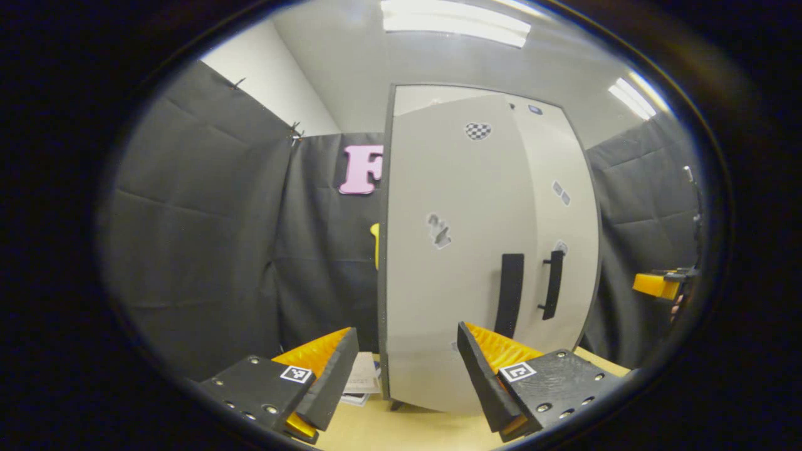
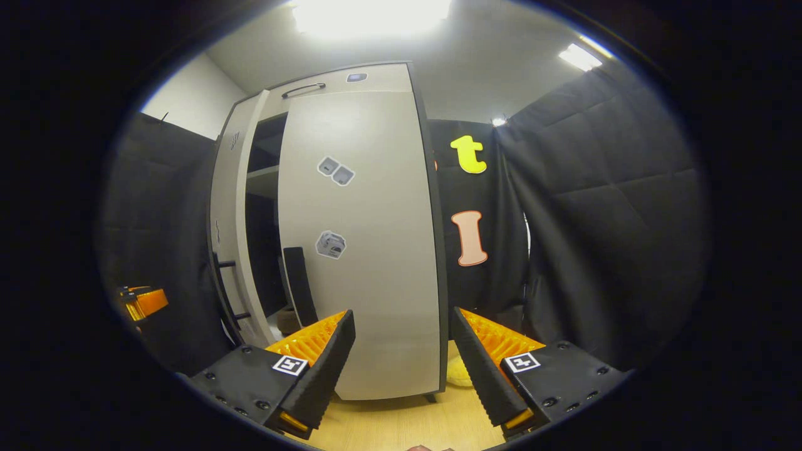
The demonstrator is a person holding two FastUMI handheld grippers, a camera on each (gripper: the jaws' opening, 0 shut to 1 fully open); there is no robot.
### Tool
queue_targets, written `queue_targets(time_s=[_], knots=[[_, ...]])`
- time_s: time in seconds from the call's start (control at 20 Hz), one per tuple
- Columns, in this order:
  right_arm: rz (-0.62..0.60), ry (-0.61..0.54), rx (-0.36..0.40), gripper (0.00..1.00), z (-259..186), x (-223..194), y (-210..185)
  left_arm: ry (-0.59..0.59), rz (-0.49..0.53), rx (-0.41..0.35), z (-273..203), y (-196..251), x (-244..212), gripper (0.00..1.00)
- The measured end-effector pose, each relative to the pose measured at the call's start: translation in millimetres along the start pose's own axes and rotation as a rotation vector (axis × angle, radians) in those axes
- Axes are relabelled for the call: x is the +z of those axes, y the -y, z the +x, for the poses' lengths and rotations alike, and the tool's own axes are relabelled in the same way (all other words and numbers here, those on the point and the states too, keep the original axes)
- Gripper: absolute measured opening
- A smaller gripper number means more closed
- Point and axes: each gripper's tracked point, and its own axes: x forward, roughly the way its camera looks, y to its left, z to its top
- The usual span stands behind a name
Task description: Grab one shoe with the right hand and put it into the shoe cabinet, grab the other shoe with the left hand and put it into the shoe cabinet; then close the right door with the right hand and the left door with the left hand.
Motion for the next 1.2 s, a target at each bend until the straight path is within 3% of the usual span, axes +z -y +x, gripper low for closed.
queue_targets(time_s=[0.15,0.4,0.45,0.5,0.65,0.75,0.85,1.1,1.2], knots=[[-0.003,-0.020,0.037,0.98,-6.7,-11.5,-13.3,-0.037,0.007,0.022,-14.6,-13.1,-28.9,0.92],[-0.006,-0.094,0.053,0.98,-17.3,-37.5,-21.2,-0.020,-0.026,-0.049,-27.9,-8.4,-44.1,0.92],[-0.005,-0.107,0.058,0.98,-17.4,-39.8,-22.4,-0.021,-0.004,-0.045,-26.0,-13.1,-45.3,0.98],[-0.011,-0.121,0.062,0.98,-16.8,-41.4,-22.5,-0.028,0.021,-0.030,-24.8,-19.9,-49.5,0.92],[-0.043,-0.146,0.069,0.98,-9.3,-39.6,-20.1,-0.026,0.068,0.008,-18.4,-32.3,-49.7,0.92],[-0.049,-0.135,0.067,0.98,-2.2,-33.1,-18.1,-0.030,0.052,0.013,-16.9,-28.9,-54.0,0.85],[-0.031,-0.130,0.066,0.98,5.2,-30.1,-19.0,-0.047,0.026,0.005,-15.2,-21.8,-61.1,0.99],[-0.005,-0.157,0.083,0.98,9.9,-46.7,-24.3,-0.101,0.040,-0.022,-3.6,-4.2,-75.7,0.99],[0.009,-0.172,0.087,0.98,10.2,-53.1,-24.8,-0.079,0.074,-0.018,1.4,-2.9,-65.3,0.92]])
